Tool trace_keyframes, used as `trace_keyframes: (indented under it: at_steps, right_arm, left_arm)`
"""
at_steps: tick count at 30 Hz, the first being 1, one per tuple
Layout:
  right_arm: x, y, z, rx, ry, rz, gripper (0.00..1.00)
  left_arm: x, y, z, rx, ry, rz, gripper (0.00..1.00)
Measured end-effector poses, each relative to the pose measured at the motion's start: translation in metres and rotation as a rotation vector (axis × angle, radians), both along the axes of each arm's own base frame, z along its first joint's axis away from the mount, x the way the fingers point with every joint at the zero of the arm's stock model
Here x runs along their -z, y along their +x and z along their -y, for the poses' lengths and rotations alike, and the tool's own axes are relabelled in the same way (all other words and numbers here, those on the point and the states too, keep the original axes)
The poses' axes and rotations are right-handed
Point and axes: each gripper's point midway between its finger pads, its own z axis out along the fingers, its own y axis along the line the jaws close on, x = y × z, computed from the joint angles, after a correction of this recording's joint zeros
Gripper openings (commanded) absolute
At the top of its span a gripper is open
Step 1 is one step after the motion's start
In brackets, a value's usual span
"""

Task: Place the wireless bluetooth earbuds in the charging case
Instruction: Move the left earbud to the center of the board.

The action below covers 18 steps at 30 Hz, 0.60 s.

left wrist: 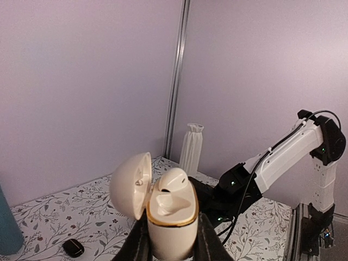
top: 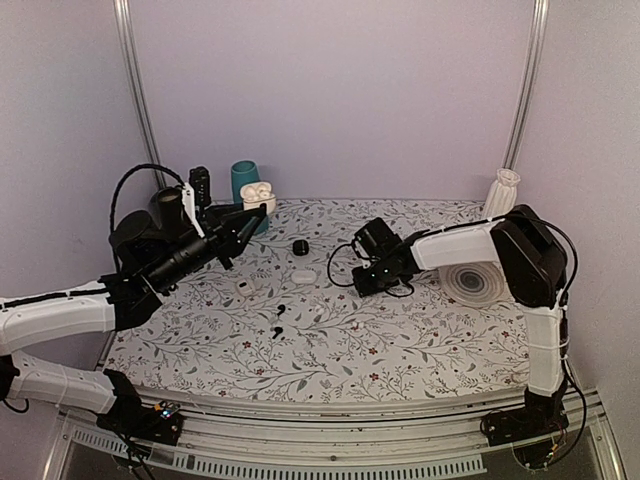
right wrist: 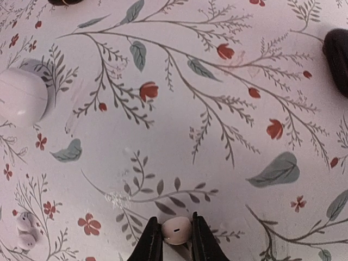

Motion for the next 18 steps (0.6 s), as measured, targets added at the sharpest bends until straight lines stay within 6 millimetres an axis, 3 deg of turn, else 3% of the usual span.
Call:
trace_keyframes:
  at_steps: [11, 18]
  right_arm:
    - [0.0, -0.049, 0.039, 0.031, -0.001, -0.068, 0.18]
    - [-0.002, -0.052, 0.037, 0.034, 0.012, -0.088, 0.35]
  left_arm:
    - [0.014, 0.008, 0.01, 0.013, 0.014, -0.018, 0.0]
    - [0.019, 0.011, 0.013, 0.019, 0.015, -0.03, 0.0]
